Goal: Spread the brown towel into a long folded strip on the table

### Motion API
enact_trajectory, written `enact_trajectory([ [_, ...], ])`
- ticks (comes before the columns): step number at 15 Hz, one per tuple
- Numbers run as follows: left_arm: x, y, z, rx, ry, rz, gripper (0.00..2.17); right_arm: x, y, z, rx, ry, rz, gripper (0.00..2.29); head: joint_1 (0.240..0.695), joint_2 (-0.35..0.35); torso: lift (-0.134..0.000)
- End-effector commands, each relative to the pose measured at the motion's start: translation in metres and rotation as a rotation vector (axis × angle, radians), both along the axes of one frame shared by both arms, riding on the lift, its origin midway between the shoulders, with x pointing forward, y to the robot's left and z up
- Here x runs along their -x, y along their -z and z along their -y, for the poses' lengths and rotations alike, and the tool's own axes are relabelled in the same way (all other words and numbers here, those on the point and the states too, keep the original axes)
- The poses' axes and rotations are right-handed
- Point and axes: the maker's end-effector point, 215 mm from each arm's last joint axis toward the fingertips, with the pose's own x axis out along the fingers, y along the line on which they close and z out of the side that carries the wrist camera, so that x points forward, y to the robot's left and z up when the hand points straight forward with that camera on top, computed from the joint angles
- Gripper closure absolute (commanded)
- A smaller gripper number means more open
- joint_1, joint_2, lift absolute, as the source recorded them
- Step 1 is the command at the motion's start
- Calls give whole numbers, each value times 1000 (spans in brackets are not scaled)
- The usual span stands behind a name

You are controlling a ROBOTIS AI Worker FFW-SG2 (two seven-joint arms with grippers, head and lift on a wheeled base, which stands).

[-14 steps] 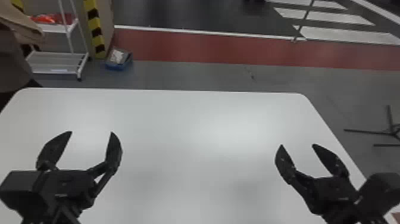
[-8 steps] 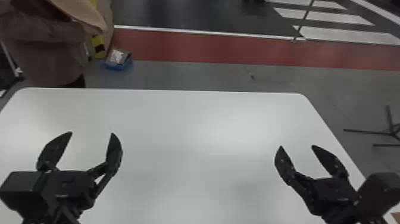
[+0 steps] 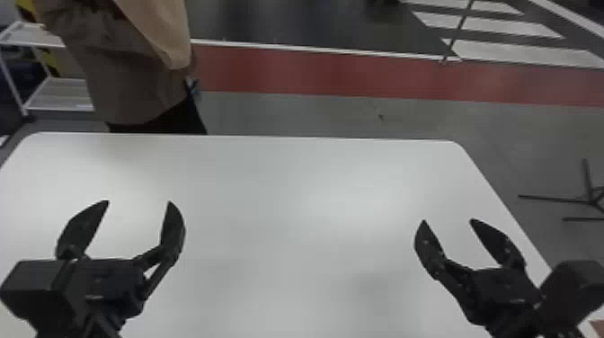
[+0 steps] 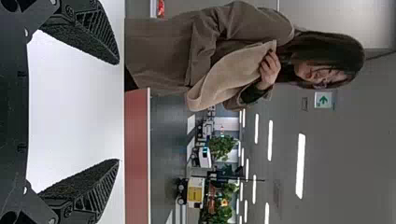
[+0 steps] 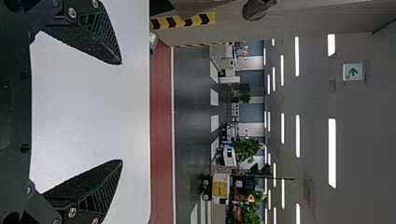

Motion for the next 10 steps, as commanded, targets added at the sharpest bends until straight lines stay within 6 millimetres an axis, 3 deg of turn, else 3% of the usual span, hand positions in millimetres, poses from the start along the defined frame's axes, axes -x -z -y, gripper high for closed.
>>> enact_trajectory([
  [1,0,-1,0,2,0,1,140,0,1,0,-2,1,-2,137,695,-169,-120],
  [10,0,0,1,2,11,11,140,-1,3,2,-15,5,2,137,695,-174,-120],
])
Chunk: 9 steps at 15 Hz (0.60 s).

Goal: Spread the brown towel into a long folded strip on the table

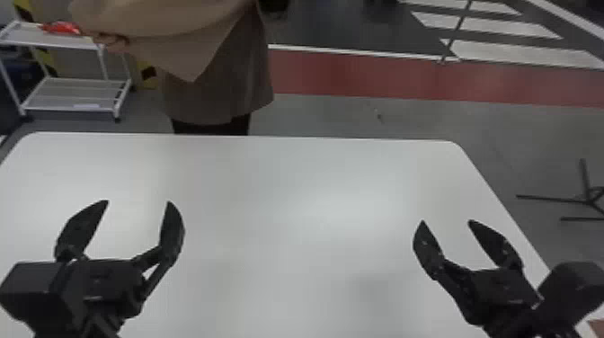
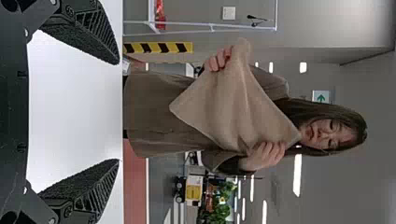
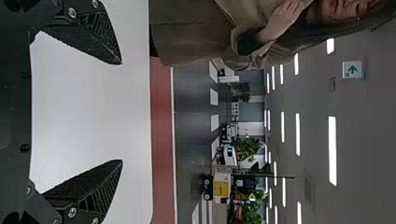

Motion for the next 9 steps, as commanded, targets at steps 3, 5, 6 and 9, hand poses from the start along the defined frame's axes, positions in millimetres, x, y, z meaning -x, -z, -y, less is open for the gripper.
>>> enact_trajectory([
  [3,-1,-1,-5,-2,-13,3,140,-1,0,0,-1,1,1,137,695,-173,-120],
  [5,-2,-1,-5,-3,-14,4,140,-1,0,0,0,1,0,137,695,-170,-120],
  [6,-1,-2,-4,-2,-11,4,140,0,1,0,0,1,-1,137,695,-169,-120],
  [9,-2,-5,-4,-3,-8,9,140,0,-1,0,1,1,0,137,695,-169,-120],
])
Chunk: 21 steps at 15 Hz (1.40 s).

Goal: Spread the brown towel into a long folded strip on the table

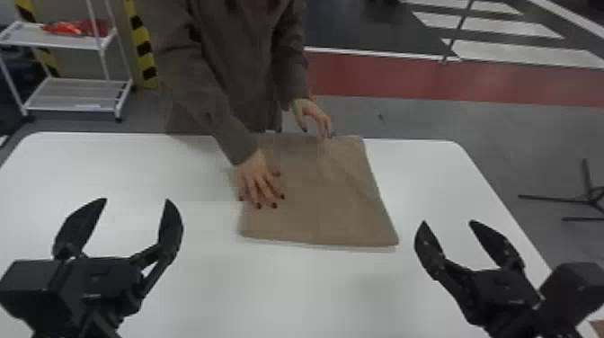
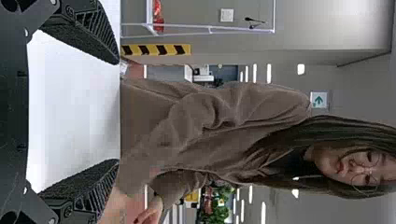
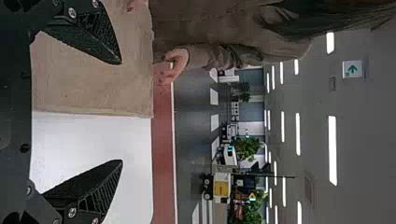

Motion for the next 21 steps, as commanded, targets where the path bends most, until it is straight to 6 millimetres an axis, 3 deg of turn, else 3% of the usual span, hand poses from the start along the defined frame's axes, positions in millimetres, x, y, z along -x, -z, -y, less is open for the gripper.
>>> enact_trajectory([
  [1,0,-1,0,-2,1,1,140,0,-2,-1,1,-2,2,137,695,-169,-120],
  [21,-2,3,0,-3,1,-4,144,-2,-1,0,-1,3,2,137,695,-167,-120],
])
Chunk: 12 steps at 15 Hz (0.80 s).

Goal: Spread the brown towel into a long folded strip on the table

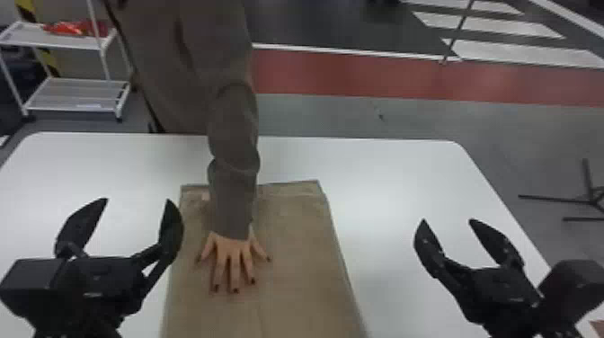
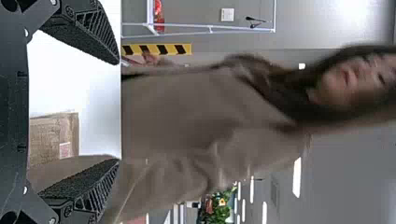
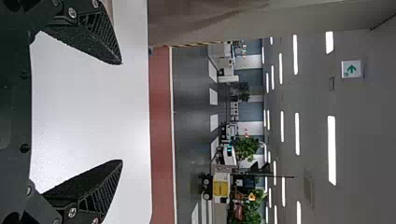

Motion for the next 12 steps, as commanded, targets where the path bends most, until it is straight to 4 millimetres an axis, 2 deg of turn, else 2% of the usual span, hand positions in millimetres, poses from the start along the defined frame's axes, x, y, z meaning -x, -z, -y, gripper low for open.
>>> enact_trajectory([
  [1,0,0,1,0,1,-1,144,0,0,0,0,-1,0,137,695,-167,-120],
  [9,0,1,1,0,1,-2,144,0,1,0,-2,-1,-2,137,695,-170,-120],
  [12,-8,16,2,-8,6,-43,144,-2,7,3,0,5,-11,137,695,-170,-120],
])
